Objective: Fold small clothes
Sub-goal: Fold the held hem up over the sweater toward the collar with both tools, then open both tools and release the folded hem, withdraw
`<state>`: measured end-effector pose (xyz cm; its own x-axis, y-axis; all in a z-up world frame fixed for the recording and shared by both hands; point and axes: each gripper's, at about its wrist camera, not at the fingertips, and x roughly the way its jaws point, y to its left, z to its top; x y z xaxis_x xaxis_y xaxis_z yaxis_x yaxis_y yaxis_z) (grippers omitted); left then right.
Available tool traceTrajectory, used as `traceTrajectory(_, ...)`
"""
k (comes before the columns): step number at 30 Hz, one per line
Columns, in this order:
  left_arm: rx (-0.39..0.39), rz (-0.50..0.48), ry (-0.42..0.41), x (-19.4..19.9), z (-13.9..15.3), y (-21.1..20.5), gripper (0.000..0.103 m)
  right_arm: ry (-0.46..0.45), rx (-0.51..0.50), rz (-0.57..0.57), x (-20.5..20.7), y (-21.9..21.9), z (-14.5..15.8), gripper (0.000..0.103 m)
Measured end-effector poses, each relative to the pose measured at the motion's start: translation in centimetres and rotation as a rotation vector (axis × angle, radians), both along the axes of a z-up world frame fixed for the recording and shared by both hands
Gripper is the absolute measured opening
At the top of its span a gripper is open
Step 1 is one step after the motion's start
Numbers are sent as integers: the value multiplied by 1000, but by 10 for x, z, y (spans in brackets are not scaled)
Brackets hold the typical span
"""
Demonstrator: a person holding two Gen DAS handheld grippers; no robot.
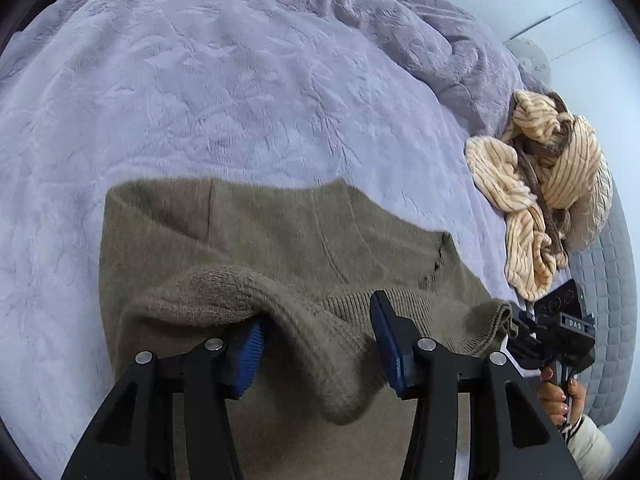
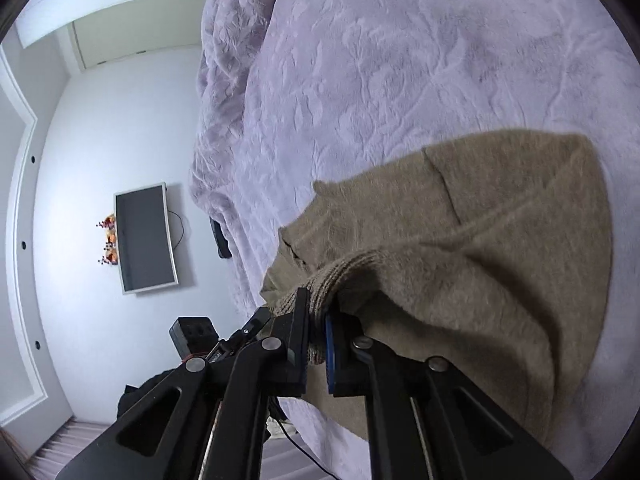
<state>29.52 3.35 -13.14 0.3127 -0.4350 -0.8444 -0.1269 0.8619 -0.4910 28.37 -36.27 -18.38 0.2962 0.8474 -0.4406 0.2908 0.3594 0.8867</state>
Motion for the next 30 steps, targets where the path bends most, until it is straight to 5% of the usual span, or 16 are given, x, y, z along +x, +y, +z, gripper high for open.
traceTrajectory(5, 30, 113, -77, 34, 19, 16, 51, 32, -75, -83, 31, -16, -5, 21)
traceTrajectory(7, 48, 121, -107, 40, 32, 21, 51, 43, -101, -102, 37, -20, -3, 52)
traceTrajectory(8, 51, 117, -119, 40, 37, 23, 51, 32, -115, -109, 36, -22, 3, 56)
traceTrajectory(14, 224, -24, -97, 11, 36, 9, 51, -100, -240, 45, 21, -6, 42, 54)
traceTrajectory(19, 284, -40, 33, -22, -11, -2, 51, -65, -351, 188, 15, 22, 23, 54)
traceTrajectory(27, 336, 19, 38, -54, -11, 11, 51, -31, -614, -16, 25, -23, 20, 50)
traceTrajectory(30, 329, 51, 39, -67, -2, 20, 51, -42, -658, -7, 16, -34, 33, 51)
